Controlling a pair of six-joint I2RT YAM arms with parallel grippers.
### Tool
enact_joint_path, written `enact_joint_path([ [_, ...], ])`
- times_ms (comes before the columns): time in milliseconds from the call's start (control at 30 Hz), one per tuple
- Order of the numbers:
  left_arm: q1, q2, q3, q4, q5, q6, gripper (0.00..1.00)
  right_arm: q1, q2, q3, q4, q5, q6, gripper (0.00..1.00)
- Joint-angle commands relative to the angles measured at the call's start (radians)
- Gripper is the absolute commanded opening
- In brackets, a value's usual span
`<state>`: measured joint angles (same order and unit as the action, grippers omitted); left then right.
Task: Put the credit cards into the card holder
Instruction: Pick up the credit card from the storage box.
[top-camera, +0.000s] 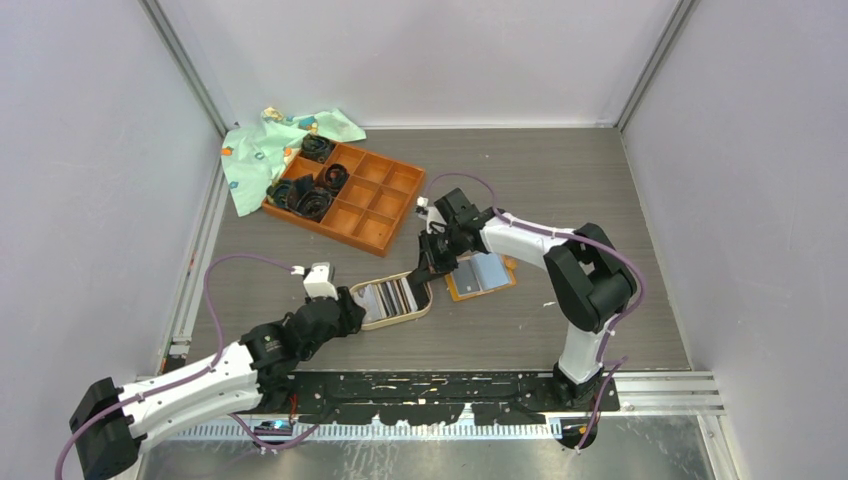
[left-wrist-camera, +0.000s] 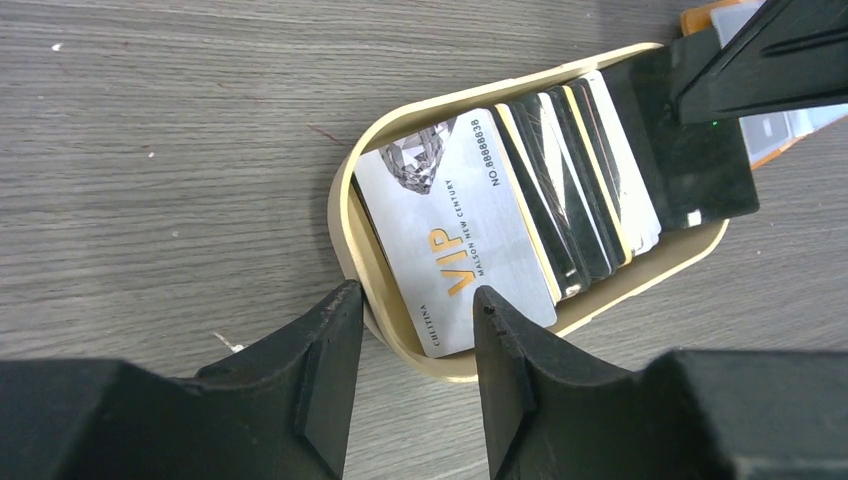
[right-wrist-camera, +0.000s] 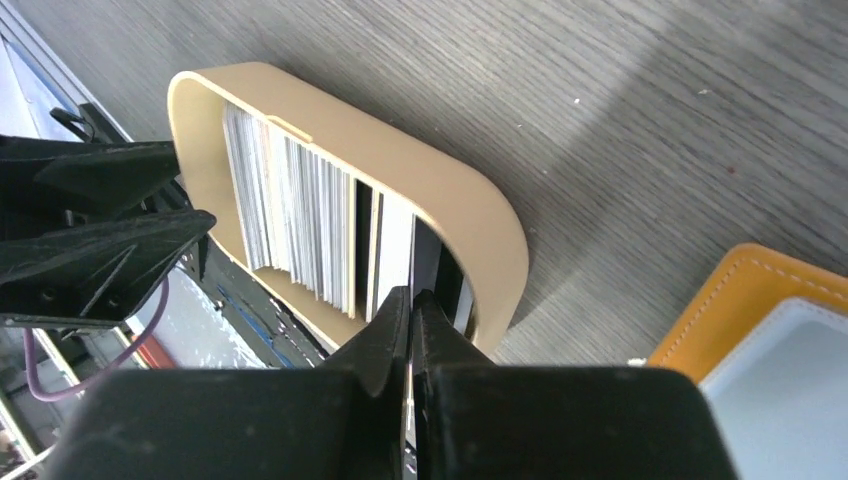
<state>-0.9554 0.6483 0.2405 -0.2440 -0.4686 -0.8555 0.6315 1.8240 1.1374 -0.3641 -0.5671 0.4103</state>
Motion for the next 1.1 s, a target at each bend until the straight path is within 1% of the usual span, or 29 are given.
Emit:
enact_joint_path([
  [0,-0.001,-0.037,0.035,0.077,0.038,0.016,0.46,-0.014,-0.119,0.043,-0.02,0.041,-0.075,0.01],
  [100,-0.002,-0.064,0.04,0.068,0.043,0.026,0.46,-0.034,-0.146,0.035,-0.02,0.019,-0.086,0.01],
  [367,-0.002,-0.13,0.06,0.02,0.054,0.046,0.48,-0.063,-0.175,0.022,-0.006,-0.102,-0.114,0.01],
  [433,-0.002,-0.149,0.061,0.027,0.07,0.058,0.49,-0.077,-0.184,0.019,-0.001,-0.155,-0.126,0.01],
  [533,-0.001,-0.173,0.051,0.076,0.109,0.078,0.52,-0.113,-0.201,0.008,0.016,-0.298,-0.16,0.01],
  [600,0.0,-0.19,0.031,0.144,0.153,0.103,0.56,-0.142,-0.216,-0.013,0.056,-0.39,-0.153,0.01],
  [667,-0.002,-0.203,0.005,0.245,0.196,0.119,0.63,-0.168,-0.231,-0.035,0.11,-0.469,-0.126,0.01],
  [767,-0.002,-0.197,-0.039,0.444,0.254,0.137,0.75,-0.195,-0.253,-0.056,0.177,-0.54,-0.082,0.01],
  [800,-0.002,-0.188,-0.051,0.541,0.272,0.142,0.77,-0.201,-0.259,-0.059,0.188,-0.557,-0.076,0.01],
  [867,-0.002,-0.152,-0.064,0.666,0.292,0.152,0.79,-0.215,-0.278,-0.06,0.207,-0.592,-0.065,0.01],
  [967,-0.002,-0.065,-0.052,0.805,0.316,0.159,0.79,-0.235,-0.309,-0.07,0.253,-0.632,-0.035,0.01],
  [1067,-0.002,0.064,-0.024,0.938,0.358,0.157,0.79,-0.251,-0.339,-0.083,0.296,-0.662,-0.011,0.01],
])
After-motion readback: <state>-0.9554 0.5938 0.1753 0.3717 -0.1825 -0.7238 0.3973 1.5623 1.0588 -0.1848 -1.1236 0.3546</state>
